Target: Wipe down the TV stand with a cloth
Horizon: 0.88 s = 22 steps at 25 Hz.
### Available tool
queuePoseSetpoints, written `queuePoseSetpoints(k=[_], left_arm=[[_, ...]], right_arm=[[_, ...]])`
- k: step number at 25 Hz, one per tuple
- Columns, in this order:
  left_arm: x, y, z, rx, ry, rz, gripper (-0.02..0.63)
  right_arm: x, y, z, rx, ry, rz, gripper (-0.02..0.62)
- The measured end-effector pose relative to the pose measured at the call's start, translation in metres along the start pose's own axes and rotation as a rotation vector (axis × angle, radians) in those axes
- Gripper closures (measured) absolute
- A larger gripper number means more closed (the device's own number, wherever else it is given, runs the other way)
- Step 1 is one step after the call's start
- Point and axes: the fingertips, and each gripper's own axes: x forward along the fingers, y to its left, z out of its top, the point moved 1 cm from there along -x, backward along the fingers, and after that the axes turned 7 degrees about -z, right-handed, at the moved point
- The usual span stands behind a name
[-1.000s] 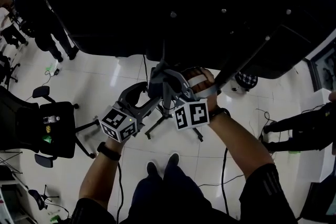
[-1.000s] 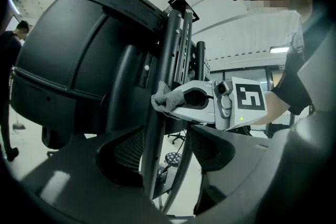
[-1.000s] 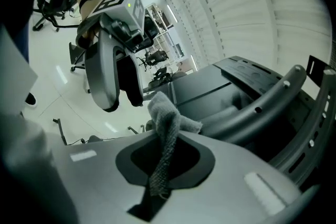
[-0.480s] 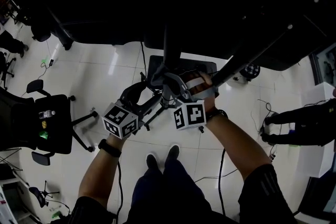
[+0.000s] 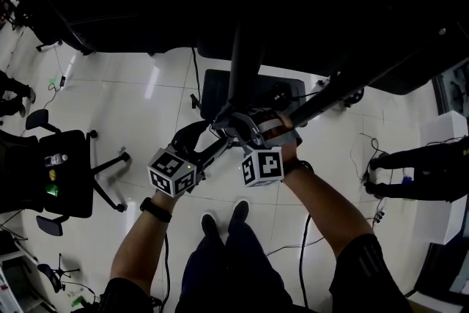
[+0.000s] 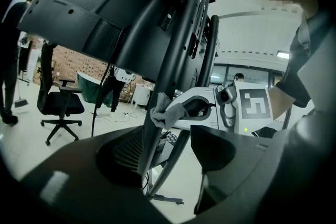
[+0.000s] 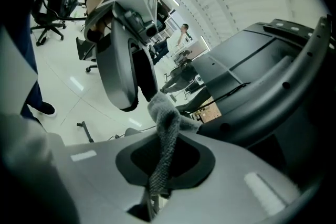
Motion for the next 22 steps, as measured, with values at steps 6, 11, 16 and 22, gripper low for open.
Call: queuePoseSetpoints(k=[6,11,16,22], left_arm=[[0.008,0.025,-0.051,-0.024,0.042,-0.008,0.305],[0.016,0.041,-0.093,-0.068,0.079,-0.007,0.302],[0.026,0.052,-0.127,-0.099,0.094,-0.016,0.302],[0.032,0.066,-0.164,-0.115,0.129,-0.013,0.302]], right_arm=[[0.027,0.055,-0.025,0.064,0.064,0.06,0.572],[0.045,0.092,-0.043,0.077,0.095,0.1,0.572],[0.064,0.129,-0.058,0.092,0.123,0.13,0.572],[0.084,0.17,-0.076,0.095,0.153,0.169,0.572]])
